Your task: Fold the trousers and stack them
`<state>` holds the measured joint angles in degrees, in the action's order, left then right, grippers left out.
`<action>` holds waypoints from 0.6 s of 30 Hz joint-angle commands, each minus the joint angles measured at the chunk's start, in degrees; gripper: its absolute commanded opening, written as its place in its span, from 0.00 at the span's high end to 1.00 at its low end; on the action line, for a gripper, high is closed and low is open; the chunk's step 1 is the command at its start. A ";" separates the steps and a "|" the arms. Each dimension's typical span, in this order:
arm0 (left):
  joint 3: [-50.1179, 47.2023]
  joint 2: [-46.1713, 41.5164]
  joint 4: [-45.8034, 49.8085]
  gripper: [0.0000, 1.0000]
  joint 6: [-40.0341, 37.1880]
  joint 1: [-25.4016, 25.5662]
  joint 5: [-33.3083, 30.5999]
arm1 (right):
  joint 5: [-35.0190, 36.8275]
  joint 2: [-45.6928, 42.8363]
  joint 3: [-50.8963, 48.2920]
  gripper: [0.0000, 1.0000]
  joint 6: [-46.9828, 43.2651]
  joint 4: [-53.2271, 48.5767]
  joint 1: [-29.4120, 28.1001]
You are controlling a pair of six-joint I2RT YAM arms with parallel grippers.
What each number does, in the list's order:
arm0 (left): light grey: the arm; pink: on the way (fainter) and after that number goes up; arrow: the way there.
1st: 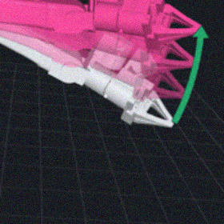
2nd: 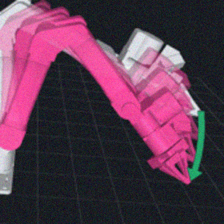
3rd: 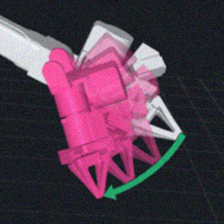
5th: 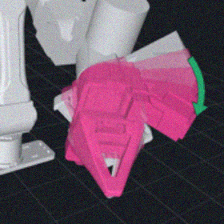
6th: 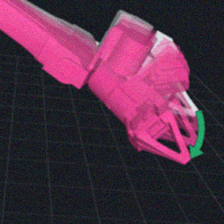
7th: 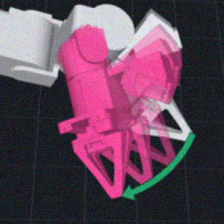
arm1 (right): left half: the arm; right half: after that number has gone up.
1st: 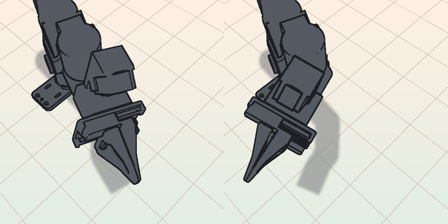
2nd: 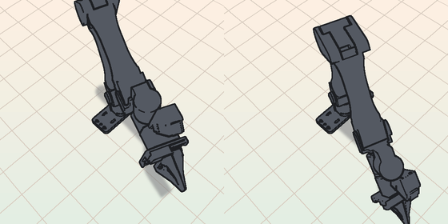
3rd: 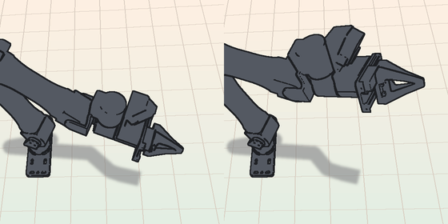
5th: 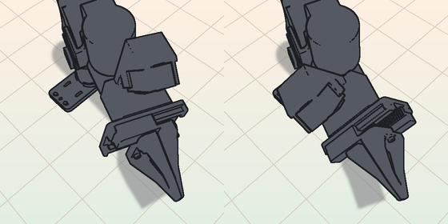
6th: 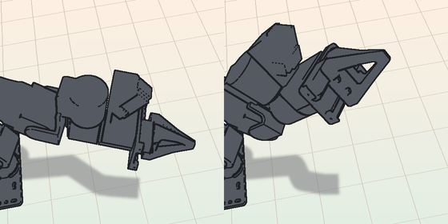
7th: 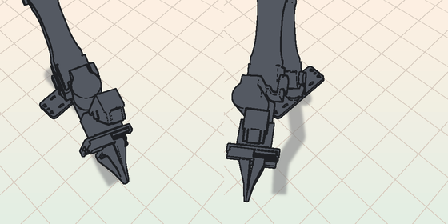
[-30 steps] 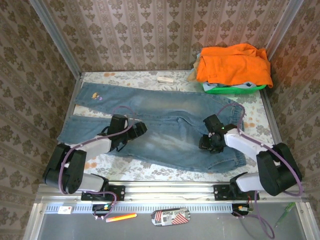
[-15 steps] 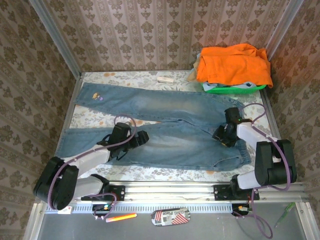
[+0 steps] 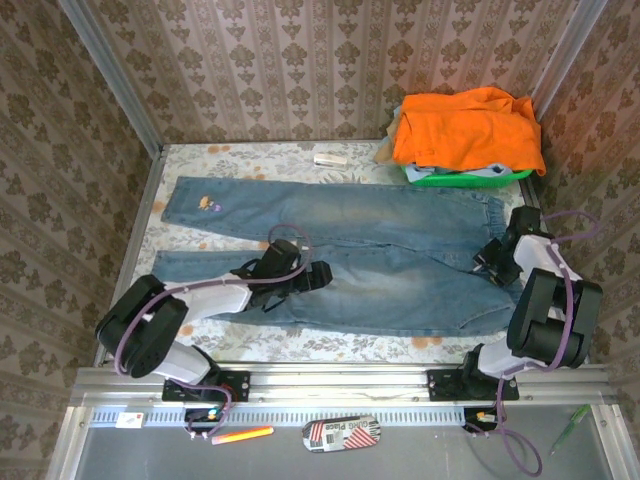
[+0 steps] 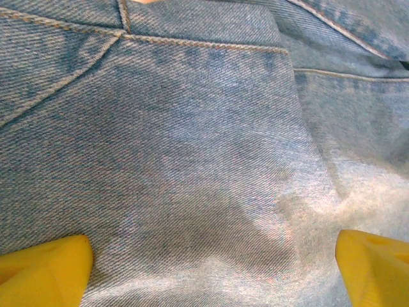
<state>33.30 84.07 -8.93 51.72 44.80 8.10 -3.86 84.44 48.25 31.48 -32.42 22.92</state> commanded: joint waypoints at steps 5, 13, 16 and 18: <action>-0.70 -4.99 7.59 0.00 0.75 1.47 1.76 | 4.01 -7.74 6.30 0.49 -0.87 -5.30 -2.79; 2.74 -35.80 39.93 0.00 -7.92 -16.04 -7.22 | 4.36 -16.73 6.27 0.48 -0.15 -10.25 -22.01; 3.89 -44.41 49.13 0.01 -11.23 -36.60 -4.87 | 2.75 -17.33 3.87 0.48 1.99 -8.17 -29.13; 4.25 -45.09 50.96 0.08 -13.51 -49.71 -0.99 | 1.11 -16.76 2.95 0.49 2.96 -6.57 -33.22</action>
<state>37.21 39.77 28.71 43.86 6.39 4.56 -1.15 67.42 53.15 32.16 -38.37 -7.14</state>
